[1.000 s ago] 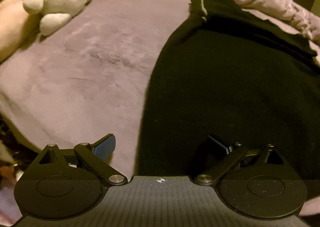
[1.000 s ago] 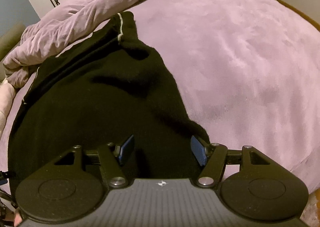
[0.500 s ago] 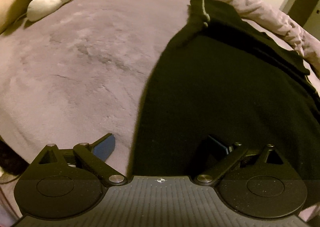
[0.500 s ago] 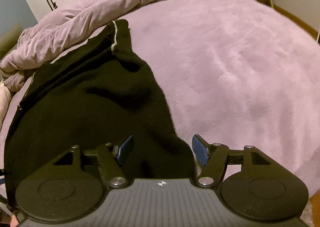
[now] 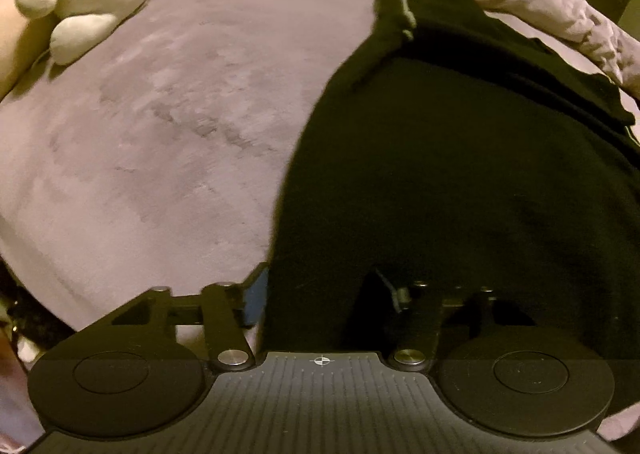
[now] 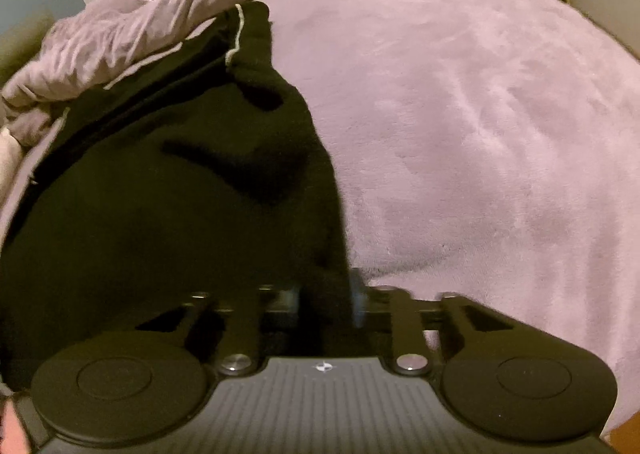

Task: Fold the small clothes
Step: 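Grasp the hem with both grippers and lift it toward the collar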

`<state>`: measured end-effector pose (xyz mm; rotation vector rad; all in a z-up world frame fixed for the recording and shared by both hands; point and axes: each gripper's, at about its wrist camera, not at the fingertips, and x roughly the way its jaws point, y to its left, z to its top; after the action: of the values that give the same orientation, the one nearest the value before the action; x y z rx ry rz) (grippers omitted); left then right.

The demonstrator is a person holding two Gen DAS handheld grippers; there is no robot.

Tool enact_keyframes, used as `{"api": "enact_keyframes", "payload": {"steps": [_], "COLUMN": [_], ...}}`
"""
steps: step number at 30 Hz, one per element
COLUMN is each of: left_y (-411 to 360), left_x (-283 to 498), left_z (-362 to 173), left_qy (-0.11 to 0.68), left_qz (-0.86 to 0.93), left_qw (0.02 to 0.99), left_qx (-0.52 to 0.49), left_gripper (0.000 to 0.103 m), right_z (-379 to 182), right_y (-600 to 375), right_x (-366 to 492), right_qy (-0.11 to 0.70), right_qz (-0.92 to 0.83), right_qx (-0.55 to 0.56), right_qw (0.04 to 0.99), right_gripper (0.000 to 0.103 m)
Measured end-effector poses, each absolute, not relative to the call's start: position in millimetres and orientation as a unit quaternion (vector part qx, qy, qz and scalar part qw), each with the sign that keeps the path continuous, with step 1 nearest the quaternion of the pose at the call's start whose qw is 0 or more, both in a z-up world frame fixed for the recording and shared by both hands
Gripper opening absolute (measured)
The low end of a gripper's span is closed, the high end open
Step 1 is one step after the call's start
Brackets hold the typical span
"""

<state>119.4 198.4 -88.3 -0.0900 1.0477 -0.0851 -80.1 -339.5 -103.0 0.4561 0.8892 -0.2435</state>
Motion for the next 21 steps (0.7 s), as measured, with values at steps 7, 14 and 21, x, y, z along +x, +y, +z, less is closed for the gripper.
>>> {"api": "enact_keyframes", "payload": {"steps": [7, 14, 21], "left_y": [191.7, 187.8, 181.3], "left_x": [121.5, 123.5, 120.6], "left_z": [-88.2, -89.0, -86.7], "left_qy": [0.507, 0.51, 0.508], "left_qz": [-0.041, -0.04, -0.046], "left_qw": [0.861, 0.859, 0.86], "left_qx": [-0.03, -0.021, -0.012], "left_gripper": [0.053, 0.055, 0.033], "right_z": [-107.4, -106.7, -103.4], "right_y": [-344.0, -341.0, -340.8], "right_x": [-82.0, -77.3, -77.4], "right_qy": [0.423, 0.434, 0.434], "right_qz": [-0.114, -0.099, -0.091], "right_qx": [0.246, 0.23, 0.234], "right_qw": [0.865, 0.866, 0.865], "right_gripper": [0.02, 0.023, 0.013]}}
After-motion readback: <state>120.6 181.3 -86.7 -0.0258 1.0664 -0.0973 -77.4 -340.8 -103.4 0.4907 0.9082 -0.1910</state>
